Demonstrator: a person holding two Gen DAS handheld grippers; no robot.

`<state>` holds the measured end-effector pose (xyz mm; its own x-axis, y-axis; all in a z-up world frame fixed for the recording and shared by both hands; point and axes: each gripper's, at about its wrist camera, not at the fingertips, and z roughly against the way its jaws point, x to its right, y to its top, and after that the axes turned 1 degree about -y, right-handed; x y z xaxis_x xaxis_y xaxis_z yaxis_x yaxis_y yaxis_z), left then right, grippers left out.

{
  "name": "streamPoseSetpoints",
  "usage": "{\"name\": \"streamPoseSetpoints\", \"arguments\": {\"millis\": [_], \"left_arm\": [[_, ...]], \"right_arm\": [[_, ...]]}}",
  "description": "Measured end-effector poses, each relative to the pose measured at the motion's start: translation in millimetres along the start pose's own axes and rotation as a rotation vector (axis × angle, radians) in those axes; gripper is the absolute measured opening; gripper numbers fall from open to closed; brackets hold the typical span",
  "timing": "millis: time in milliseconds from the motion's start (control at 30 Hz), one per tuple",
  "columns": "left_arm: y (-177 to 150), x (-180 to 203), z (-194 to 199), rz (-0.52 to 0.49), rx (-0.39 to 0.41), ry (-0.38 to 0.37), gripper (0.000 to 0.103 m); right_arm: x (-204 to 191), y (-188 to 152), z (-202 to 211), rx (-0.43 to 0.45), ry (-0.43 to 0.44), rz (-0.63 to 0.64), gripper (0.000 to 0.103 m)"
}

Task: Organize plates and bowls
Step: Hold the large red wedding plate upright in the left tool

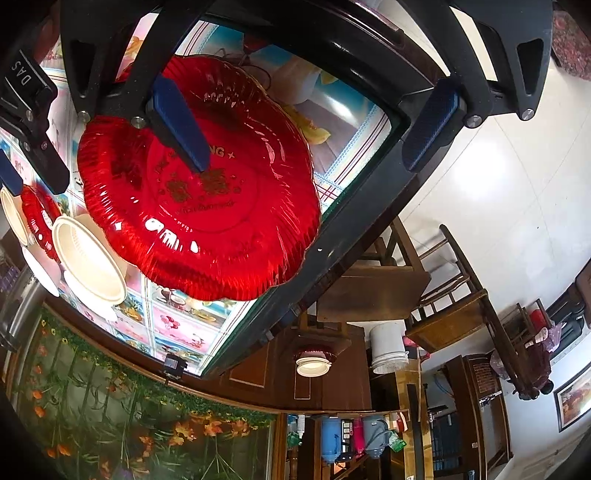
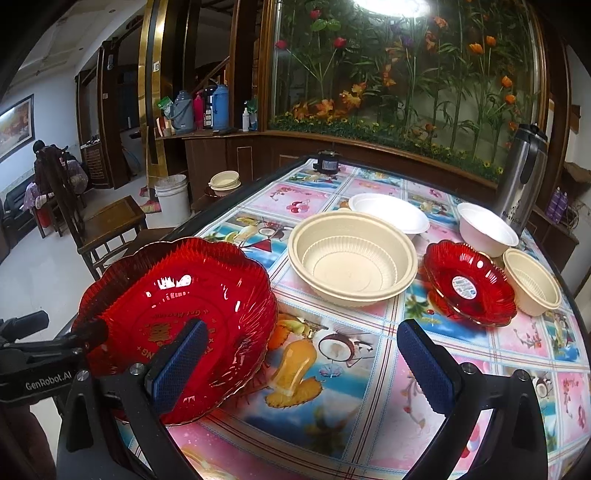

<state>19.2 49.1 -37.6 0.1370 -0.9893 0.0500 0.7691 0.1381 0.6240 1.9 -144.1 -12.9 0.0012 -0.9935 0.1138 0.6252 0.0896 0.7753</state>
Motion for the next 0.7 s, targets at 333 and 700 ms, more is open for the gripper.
{"name": "streamPoseSetpoints", "arguments": {"millis": [333,700], "left_arm": [[-2.6,1.2,-3.2,-0.001,-0.008,-0.004,0.103],[-8.3,6.3,-2.4,-0.022,-0.021,-0.002,0.103]], "right_arm": [[2.6,-3.0,-3.3,-0.012,0.006,-0.014,0.102],[6.4,-8.0,-1.9,-0.019,0.018,-0.034,0.102]]}}
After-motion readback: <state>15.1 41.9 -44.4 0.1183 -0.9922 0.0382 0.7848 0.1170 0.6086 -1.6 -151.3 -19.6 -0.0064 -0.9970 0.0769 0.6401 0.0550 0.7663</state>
